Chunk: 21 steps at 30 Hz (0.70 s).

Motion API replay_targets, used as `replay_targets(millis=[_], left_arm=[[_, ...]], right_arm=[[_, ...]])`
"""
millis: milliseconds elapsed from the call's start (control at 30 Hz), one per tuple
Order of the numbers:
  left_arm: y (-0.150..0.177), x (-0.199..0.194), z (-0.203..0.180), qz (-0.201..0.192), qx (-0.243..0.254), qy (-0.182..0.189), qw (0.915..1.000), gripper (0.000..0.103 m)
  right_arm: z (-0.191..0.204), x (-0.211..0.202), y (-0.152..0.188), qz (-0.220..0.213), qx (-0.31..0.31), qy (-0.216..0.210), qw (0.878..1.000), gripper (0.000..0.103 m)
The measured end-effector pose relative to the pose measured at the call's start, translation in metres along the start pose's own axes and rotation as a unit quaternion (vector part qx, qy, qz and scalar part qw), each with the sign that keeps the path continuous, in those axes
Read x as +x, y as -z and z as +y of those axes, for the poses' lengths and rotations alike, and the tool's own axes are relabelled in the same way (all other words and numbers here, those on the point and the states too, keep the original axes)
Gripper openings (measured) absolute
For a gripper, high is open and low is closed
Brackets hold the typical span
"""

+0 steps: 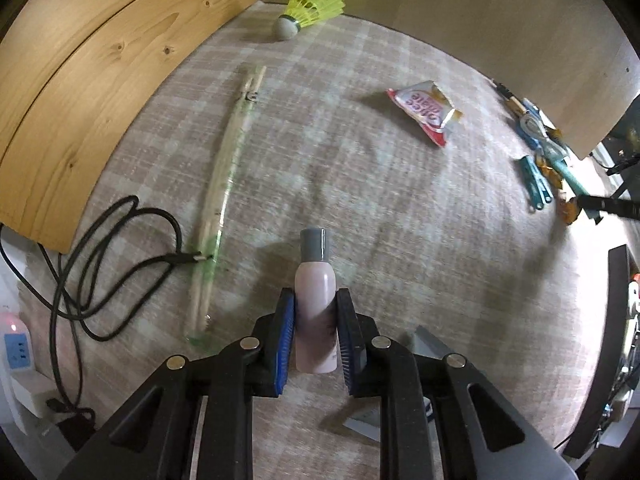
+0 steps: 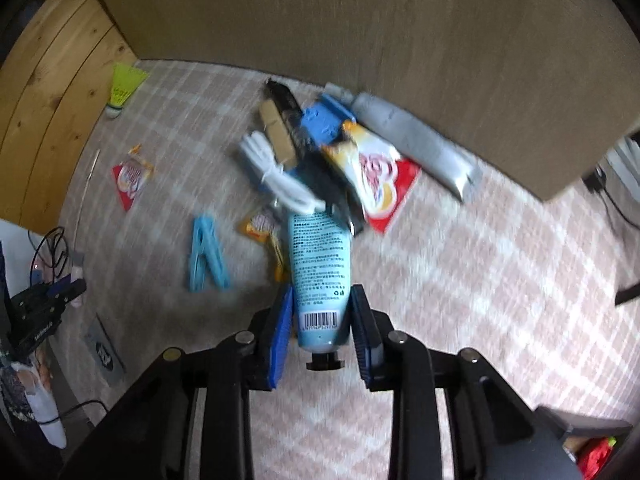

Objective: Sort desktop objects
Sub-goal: 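Grasp the light blue lotion tube with the right tool while the left tool grasps the pink bottle, then carry the blue tube and pink bottle into the tray while both tools open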

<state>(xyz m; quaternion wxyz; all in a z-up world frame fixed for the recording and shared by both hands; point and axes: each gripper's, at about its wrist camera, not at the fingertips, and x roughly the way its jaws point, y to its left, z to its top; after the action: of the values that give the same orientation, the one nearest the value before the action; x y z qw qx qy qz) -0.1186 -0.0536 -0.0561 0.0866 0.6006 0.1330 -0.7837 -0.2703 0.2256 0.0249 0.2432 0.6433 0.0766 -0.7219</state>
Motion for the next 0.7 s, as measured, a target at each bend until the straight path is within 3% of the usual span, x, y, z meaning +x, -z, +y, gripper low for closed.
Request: replay_targets(millis=[300, 533, 700], left_arm=[[0.005, -0.007, -0.042, -0.003, 0.014, 0.054, 0.9984, 0.019], [0.005, -0.014, -0.105, 0.000, 0.080, 0.076, 0.9939, 0.019], [0.008, -0.030, -0.173, -0.003, 0.140, 0.102, 0.9848, 0.019]], right_arm=[[-0.035, -0.026, 0.067, -0.028, 0.038, -0.015, 0.999, 0.027], [-0.057, -0.054, 0.114, -0.060, 0.079, -0.021, 0.995, 0.027], [-0.083, -0.103, 0.142, -0.099, 0.102, -0.017, 0.990, 0.027]])
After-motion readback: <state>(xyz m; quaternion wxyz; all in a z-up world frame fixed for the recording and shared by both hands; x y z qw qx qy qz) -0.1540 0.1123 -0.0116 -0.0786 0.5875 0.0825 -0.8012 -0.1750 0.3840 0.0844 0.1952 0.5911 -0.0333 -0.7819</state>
